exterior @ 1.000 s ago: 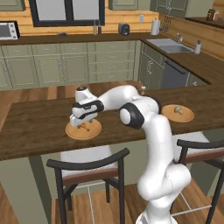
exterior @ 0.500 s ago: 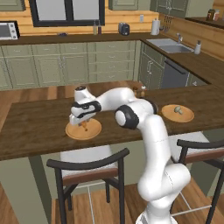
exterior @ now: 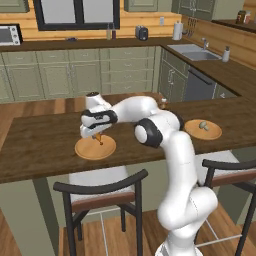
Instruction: Pick the chicken drumstick and mushroom from their plates and place them in the bowl. Then put the bowl in the fridge.
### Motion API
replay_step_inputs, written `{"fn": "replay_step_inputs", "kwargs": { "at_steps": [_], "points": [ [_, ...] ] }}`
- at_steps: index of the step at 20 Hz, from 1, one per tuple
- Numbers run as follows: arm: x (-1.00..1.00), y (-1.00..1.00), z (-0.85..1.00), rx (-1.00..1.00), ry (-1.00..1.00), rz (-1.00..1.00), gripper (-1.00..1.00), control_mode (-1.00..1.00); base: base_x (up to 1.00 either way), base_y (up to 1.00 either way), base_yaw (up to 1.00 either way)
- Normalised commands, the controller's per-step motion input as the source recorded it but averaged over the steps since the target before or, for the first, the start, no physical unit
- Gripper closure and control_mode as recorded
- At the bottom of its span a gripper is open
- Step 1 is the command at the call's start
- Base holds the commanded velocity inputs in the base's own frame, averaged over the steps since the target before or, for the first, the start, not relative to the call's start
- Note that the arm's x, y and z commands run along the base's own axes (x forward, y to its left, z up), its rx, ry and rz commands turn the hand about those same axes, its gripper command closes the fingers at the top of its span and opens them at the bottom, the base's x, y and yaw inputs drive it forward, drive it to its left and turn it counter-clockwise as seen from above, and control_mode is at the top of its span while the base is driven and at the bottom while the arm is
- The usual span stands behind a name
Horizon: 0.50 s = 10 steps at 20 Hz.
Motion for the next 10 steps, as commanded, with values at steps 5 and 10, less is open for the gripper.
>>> {"fn": "replay_step_inputs", "kwargs": {
  "at_steps": [5, 10],
  "points": [
    [-0.65, -0.83, 1.0, 0.08, -0.16, -0.09, 1.0, -1.0, 0.0, 0.0, 0.0],
    [-0.57, -0.93, 1.0, 0.03, -0.13, -0.15, 1.0, -1.0, 0.0, 0.0, 0.0]
  ]
}}
